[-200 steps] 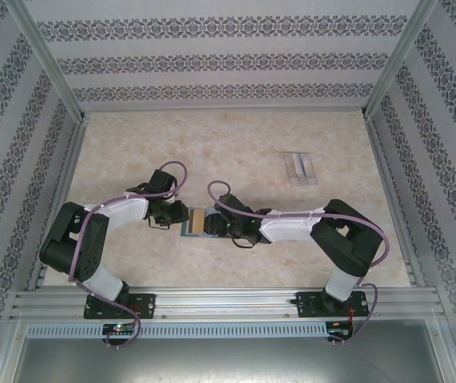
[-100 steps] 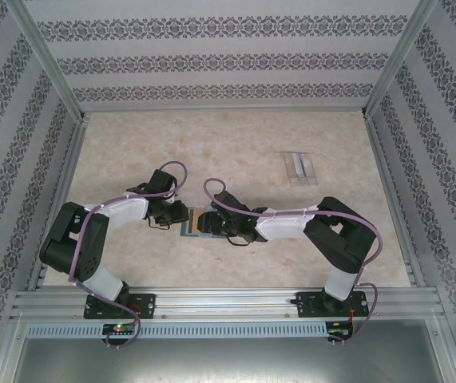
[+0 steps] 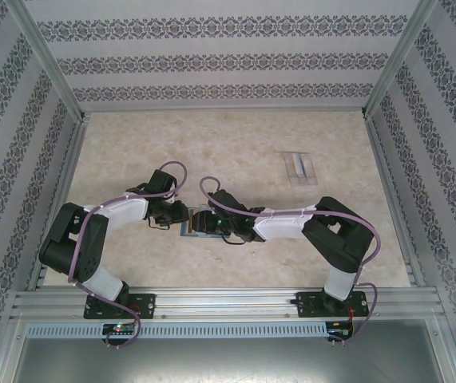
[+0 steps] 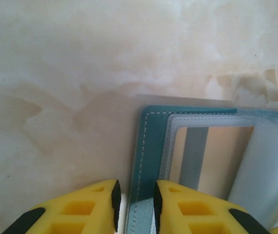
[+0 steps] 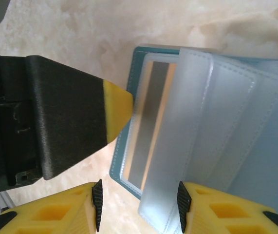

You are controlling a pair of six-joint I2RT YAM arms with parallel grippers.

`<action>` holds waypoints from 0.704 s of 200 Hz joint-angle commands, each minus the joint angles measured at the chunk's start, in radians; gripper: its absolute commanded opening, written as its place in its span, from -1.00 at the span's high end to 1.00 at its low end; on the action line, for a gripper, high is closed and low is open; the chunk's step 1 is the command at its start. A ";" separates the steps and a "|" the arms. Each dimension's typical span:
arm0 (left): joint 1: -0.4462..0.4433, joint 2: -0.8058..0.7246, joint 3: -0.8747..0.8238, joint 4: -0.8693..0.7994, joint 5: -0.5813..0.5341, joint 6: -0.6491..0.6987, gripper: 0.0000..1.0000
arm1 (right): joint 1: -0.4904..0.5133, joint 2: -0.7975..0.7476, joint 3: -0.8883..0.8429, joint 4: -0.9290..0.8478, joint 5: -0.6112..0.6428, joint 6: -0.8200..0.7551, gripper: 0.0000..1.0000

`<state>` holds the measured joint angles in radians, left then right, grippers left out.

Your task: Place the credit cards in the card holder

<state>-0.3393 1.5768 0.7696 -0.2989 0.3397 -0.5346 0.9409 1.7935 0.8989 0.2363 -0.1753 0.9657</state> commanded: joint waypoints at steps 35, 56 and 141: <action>-0.009 0.000 -0.005 -0.021 0.039 0.013 0.44 | 0.012 0.018 0.028 0.021 -0.015 -0.017 0.01; -0.009 -0.005 -0.006 -0.018 0.041 0.007 0.44 | 0.011 0.026 0.033 0.024 -0.026 -0.013 0.00; -0.002 -0.005 -0.015 0.007 0.045 -0.025 0.33 | 0.009 0.012 0.005 0.035 -0.007 -0.019 -0.09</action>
<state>-0.3386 1.5753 0.7696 -0.2951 0.3553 -0.5385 0.9405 1.8080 0.9077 0.2455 -0.1890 0.9646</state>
